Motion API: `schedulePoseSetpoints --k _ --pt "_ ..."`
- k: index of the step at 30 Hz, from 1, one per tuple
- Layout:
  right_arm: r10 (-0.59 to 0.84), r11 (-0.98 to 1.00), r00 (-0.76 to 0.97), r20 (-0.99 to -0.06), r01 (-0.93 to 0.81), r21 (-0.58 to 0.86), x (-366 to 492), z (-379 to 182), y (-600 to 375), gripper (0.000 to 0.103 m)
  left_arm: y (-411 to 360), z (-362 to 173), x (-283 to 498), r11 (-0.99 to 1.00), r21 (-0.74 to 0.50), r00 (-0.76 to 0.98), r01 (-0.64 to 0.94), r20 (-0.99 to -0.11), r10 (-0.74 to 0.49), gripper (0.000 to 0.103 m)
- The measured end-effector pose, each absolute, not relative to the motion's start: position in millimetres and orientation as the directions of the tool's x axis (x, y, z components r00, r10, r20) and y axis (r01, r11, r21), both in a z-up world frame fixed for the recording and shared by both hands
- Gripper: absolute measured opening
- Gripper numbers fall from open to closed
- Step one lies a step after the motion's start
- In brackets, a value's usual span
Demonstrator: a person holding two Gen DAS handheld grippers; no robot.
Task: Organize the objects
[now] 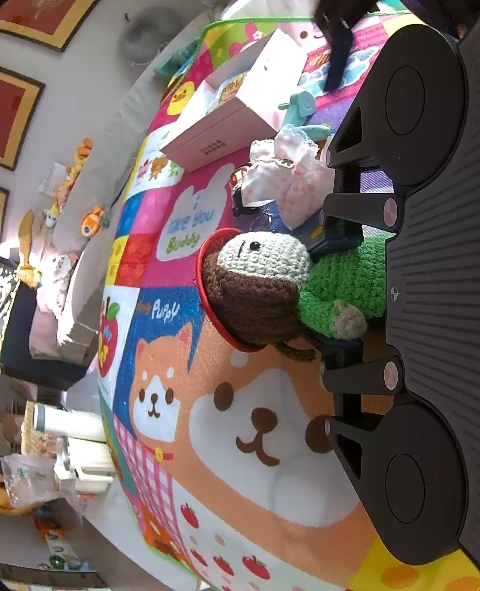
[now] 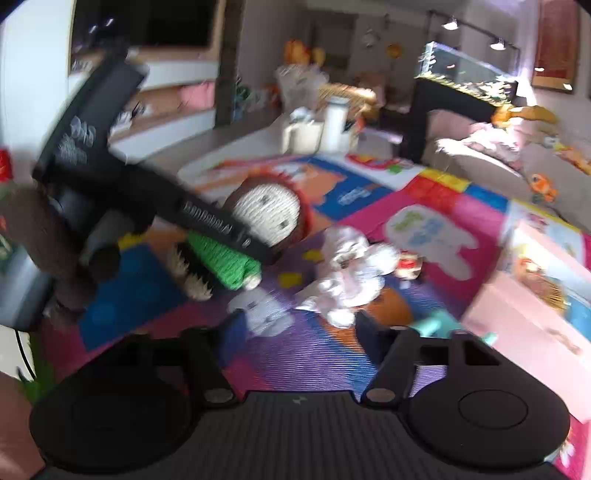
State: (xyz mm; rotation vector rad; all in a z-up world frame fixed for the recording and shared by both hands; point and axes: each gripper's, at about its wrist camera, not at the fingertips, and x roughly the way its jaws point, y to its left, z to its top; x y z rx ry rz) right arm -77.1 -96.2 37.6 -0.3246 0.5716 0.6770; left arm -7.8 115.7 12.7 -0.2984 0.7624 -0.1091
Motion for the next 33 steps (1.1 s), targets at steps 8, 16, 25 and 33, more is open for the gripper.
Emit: schedulePoseSetpoints --k 8,16,25,33 --pt "0.148 0.989 0.791 -0.594 -0.131 0.072 -11.6 37.0 -152.4 0.090 113.0 10.4 -11.9 0.954 -0.301 0.739 -0.016 -0.646 -0.191 0.046" --pt "0.095 0.994 0.718 -0.690 -0.104 0.029 24.7 2.3 -119.5 0.076 113.0 10.1 -12.4 0.954 -0.298 0.740 -0.016 -0.645 -0.189 0.046" --pt "0.197 0.948 0.735 -0.649 -0.310 -0.063 -50.1 41.8 -159.2 0.036 100.7 22.4 -47.1 0.951 -0.280 0.696 0.132 -0.657 -0.289 0.045" --pt "0.218 0.973 0.793 -0.570 -0.222 0.063 -82.2 59.0 -229.8 0.064 70.7 82.5 -60.8 0.935 -0.261 0.756 0.242 -0.553 -0.350 0.045"
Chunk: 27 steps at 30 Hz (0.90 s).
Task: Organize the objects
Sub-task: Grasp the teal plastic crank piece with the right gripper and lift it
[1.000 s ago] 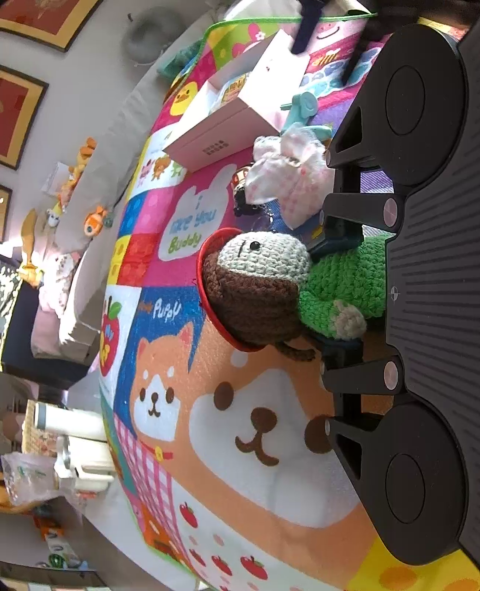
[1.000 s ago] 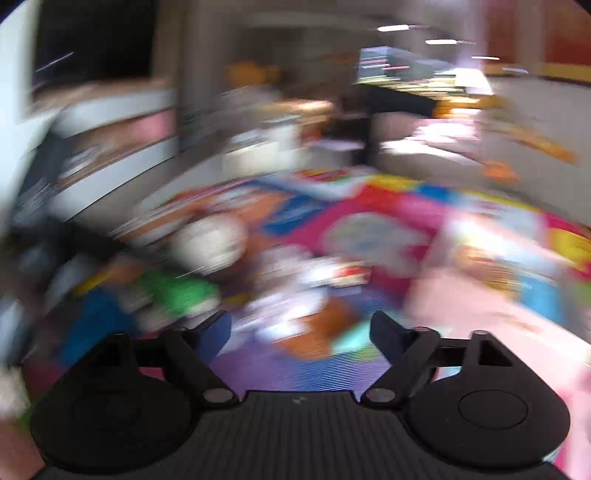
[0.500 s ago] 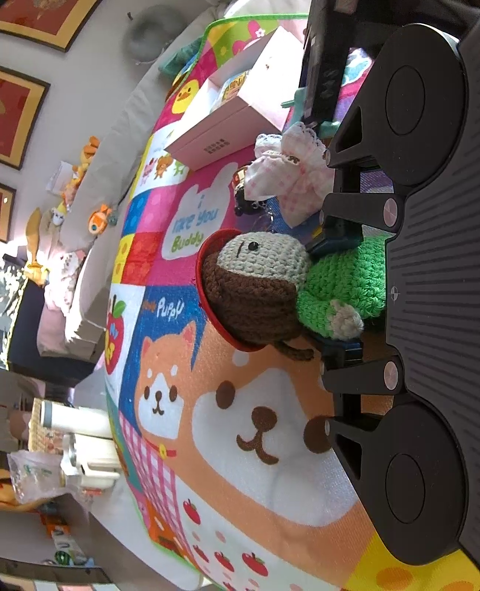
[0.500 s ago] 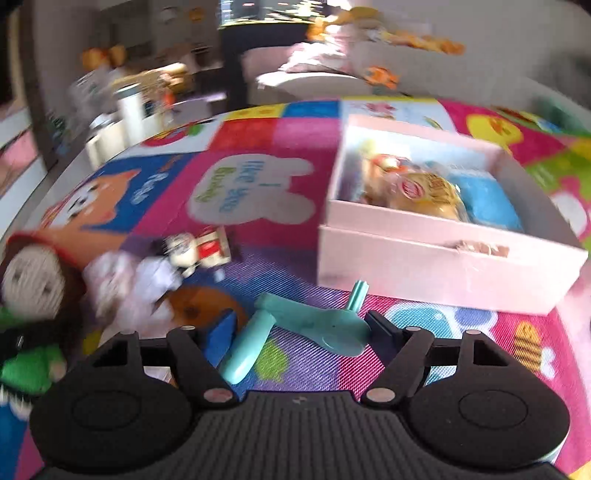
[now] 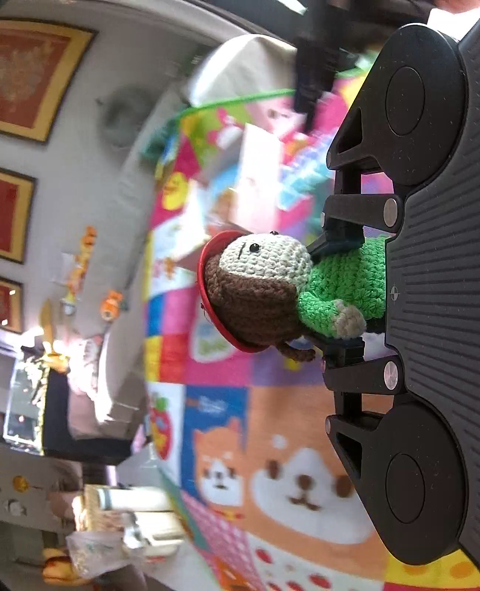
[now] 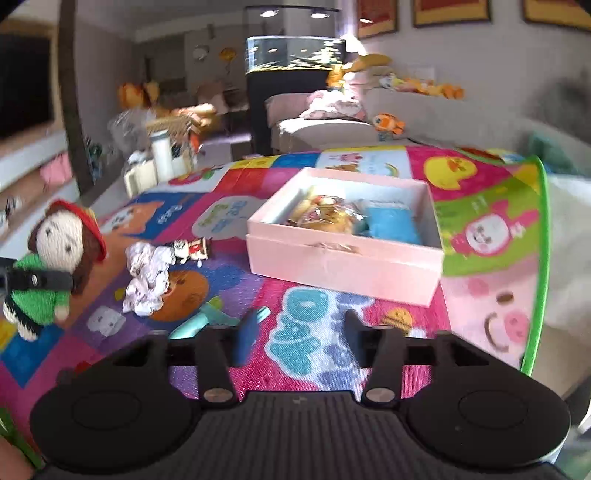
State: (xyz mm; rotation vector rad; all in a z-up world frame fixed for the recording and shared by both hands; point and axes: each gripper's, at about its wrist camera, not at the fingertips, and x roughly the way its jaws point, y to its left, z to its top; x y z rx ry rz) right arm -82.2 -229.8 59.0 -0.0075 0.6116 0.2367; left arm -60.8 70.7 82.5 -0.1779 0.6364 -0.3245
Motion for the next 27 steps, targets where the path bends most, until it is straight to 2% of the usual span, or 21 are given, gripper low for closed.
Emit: schedulePoseSetpoints --k 1,2,5,7,10,12,13,17,20,24,27 --pt "0.225 0.973 0.791 -0.569 -0.217 0.083 -79.5 55.9 -228.2 0.072 67.8 88.1 -59.2 0.933 -0.274 0.761 0.233 -0.546 -0.350 0.045" --pt "0.233 0.972 0.789 -0.568 -0.215 0.099 -78.6 53.3 -225.8 0.074 65.9 92.8 -56.9 0.932 -0.286 0.763 0.224 -0.543 -0.350 0.045" --pt "0.240 0.969 0.770 -0.591 -0.229 0.095 -69.8 39.5 -204.2 0.075 58.0 100.0 -52.6 0.930 -0.289 0.766 0.228 -0.537 -0.355 0.045" --pt "0.247 0.958 0.747 -0.618 -0.285 0.039 -62.6 27.5 -187.0 0.074 56.5 98.6 -53.4 0.930 -0.282 0.760 0.236 -0.542 -0.358 0.045" --pt "0.126 0.957 0.765 -0.632 -0.262 -0.127 -48.9 12.8 -175.8 0.073 61.4 92.5 -53.9 0.928 -0.297 0.749 0.226 -0.556 -0.360 0.045" --pt "-0.009 0.959 0.815 -0.579 -0.157 -0.237 -40.5 10.0 -179.8 0.072 66.2 88.8 -54.5 0.926 -0.311 0.749 0.215 -0.556 -0.361 0.045" --pt "-0.027 0.965 0.822 -0.568 -0.128 -0.231 -38.6 13.1 -185.0 0.072 68.5 87.3 -54.7 0.924 -0.319 0.749 0.210 -0.554 -0.362 0.045" --pt "0.208 0.970 0.790 -0.577 -0.242 0.019 -48.3 33.3 -205.5 0.073 72.0 82.3 -51.2 0.924 -0.325 0.747 0.203 -0.559 -0.361 0.045" --pt "0.275 0.944 0.759 -0.589 -0.330 0.016 -50.2 32.1 -190.9 0.073 72.8 77.9 -50.9 0.922 -0.330 0.741 0.204 -0.563 -0.366 0.045" --pt "0.293 0.908 0.736 -0.611 -0.413 -0.062 -37.2 21.6 -162.7 0.073 75.5 70.0 -52.3 0.918 -0.335 0.728 0.212 -0.573 -0.377 0.045" --pt "0.314 0.897 0.666 -0.676 -0.442 -0.019 -11.7 11.7 -156.2 0.072 79.2 63.9 -51.0 0.917 -0.344 0.717 0.204 -0.585 -0.379 0.045"
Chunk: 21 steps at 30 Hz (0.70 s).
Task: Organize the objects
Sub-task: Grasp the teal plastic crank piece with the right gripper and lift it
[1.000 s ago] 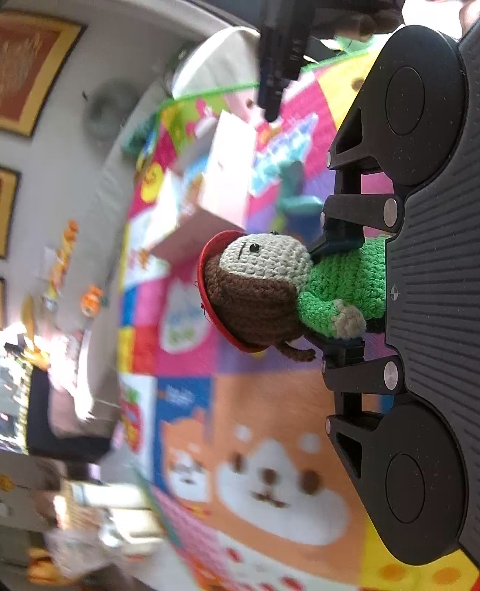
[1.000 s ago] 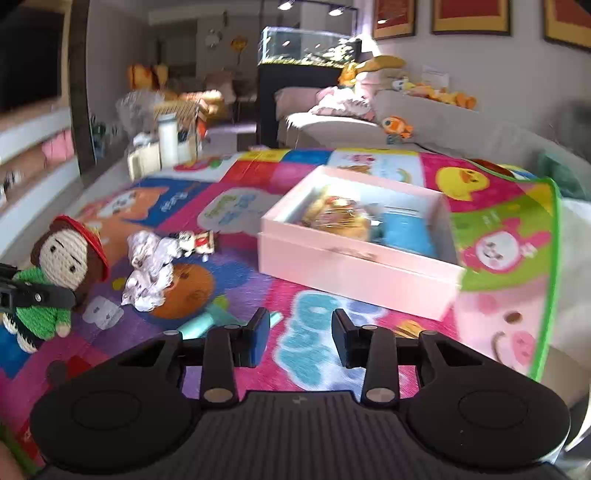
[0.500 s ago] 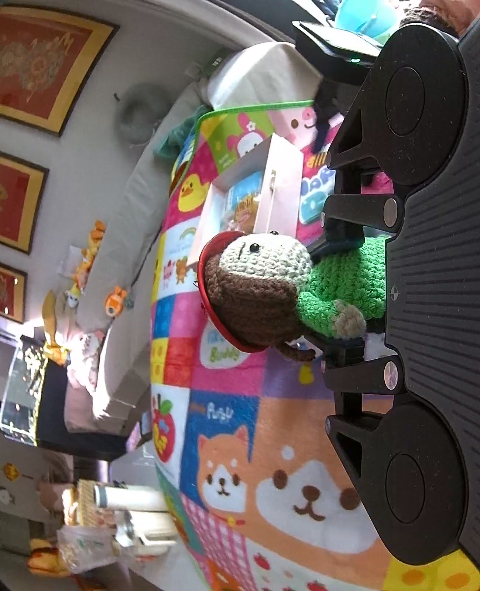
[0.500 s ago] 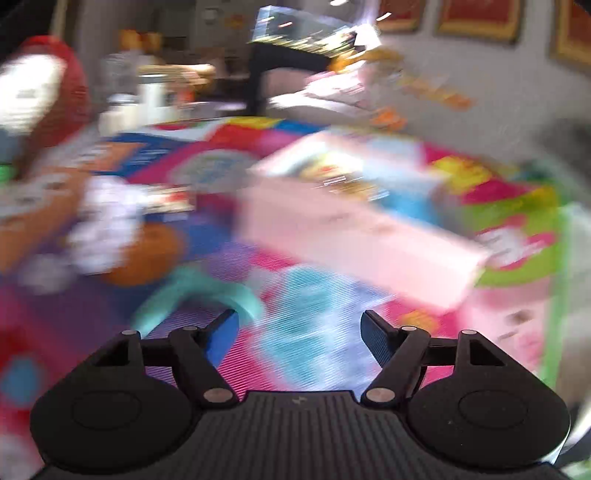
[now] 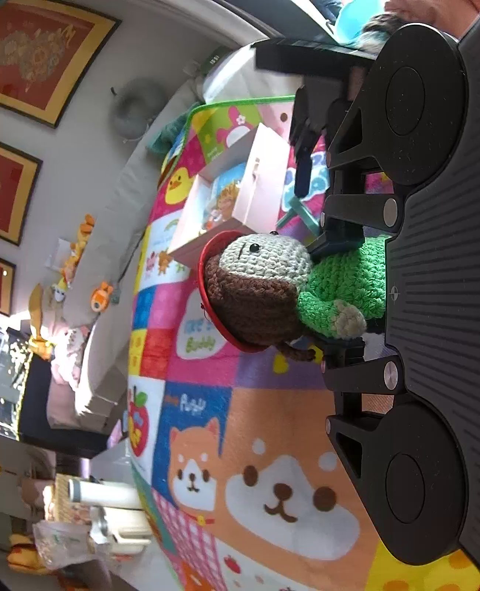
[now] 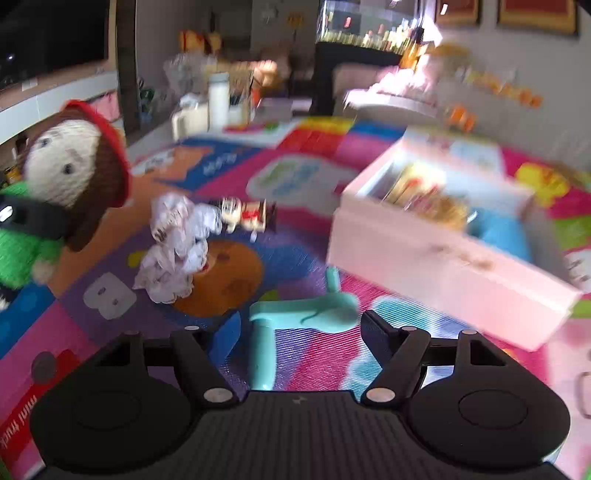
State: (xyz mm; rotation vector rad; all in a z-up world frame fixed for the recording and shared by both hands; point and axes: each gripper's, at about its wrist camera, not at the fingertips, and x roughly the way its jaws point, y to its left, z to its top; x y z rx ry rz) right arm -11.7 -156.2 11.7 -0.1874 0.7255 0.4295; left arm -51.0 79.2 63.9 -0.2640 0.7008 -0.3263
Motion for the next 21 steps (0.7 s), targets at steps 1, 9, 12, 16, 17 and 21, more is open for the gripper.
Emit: schedulePoseSetpoints --k 1,9,12,16,17,21 --pt "0.316 0.899 0.652 -0.689 -0.437 -0.001 -5.6 10.5 -155.7 0.067 80.1 62.3 -50.4 0.917 -0.347 0.714 0.198 -0.589 -0.377 0.045" --pt "0.352 0.903 0.677 -0.646 -0.428 0.042 -27.8 35.8 -174.5 0.022 59.8 63.1 -43.5 0.905 -0.348 0.689 0.245 -0.594 -0.415 0.045" --pt "0.370 0.902 0.694 -0.617 -0.426 0.061 -40.7 44.8 -196.3 0.022 46.0 67.7 -38.0 0.899 -0.346 0.681 0.270 -0.591 -0.432 0.045" --pt "0.305 0.926 0.740 -0.599 -0.379 0.003 -47.3 44.2 -208.9 0.046 31.2 71.7 -38.1 0.888 -0.339 0.674 0.311 -0.580 -0.458 0.045" --pt "0.308 0.927 0.739 -0.599 -0.375 0.013 -45.9 42.8 -210.3 0.048 29.8 71.2 -38.7 0.886 -0.340 0.671 0.317 -0.579 -0.463 0.045" --pt "0.330 0.907 0.743 -0.583 -0.421 -0.024 -41.4 37.1 -195.5 0.069 32.2 66.8 -39.0 0.888 -0.340 0.667 0.309 -0.588 -0.457 0.045"
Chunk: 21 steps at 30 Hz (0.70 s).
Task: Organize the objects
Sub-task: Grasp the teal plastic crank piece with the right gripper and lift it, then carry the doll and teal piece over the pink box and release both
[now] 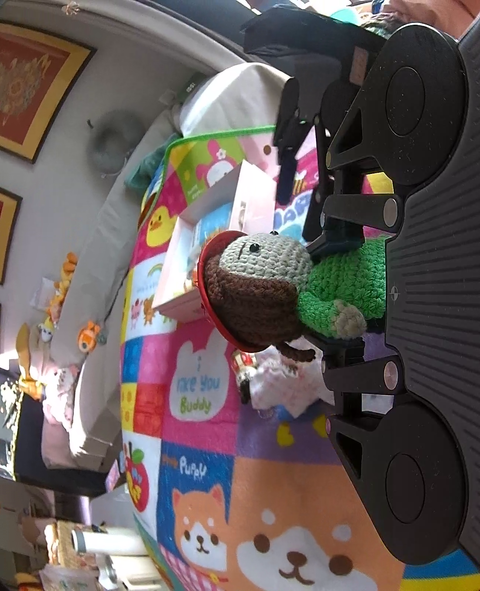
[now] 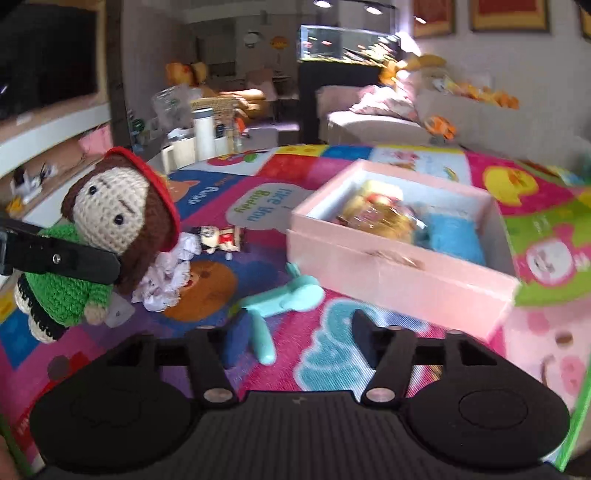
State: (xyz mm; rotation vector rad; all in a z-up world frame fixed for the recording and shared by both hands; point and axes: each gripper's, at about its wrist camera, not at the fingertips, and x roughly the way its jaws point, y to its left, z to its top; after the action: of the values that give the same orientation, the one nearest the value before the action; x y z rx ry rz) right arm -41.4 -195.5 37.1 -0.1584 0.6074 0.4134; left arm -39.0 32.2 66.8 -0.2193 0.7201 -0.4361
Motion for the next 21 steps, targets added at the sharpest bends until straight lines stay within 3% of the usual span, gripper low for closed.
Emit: schedulePoseSetpoints --k 4,12,17,21 --pt "0.308 0.852 0.750 -0.585 -0.491 -0.180 -27.9 24.9 -169.1 0.071 50.4 63.5 -40.3 0.898 -0.350 0.688 0.265 -0.585 -0.431 0.045" --pt "0.323 0.849 0.662 -0.676 -0.518 -0.102 16.0 14.6 -156.9 0.071 73.3 55.6 -34.5 0.901 -0.377 0.696 0.214 -0.588 -0.412 0.045" --pt "0.342 0.864 0.684 -0.644 -0.498 -0.070 -13.5 31.3 -168.7 0.071 64.5 55.6 -31.7 0.896 -0.380 0.681 0.229 -0.595 -0.426 0.045" --pt "0.360 0.886 0.746 -0.561 -0.462 -0.046 -49.2 65.5 -205.9 0.071 37.3 80.8 -9.0 0.856 -0.404 0.668 0.323 -0.543 -0.509 0.045"
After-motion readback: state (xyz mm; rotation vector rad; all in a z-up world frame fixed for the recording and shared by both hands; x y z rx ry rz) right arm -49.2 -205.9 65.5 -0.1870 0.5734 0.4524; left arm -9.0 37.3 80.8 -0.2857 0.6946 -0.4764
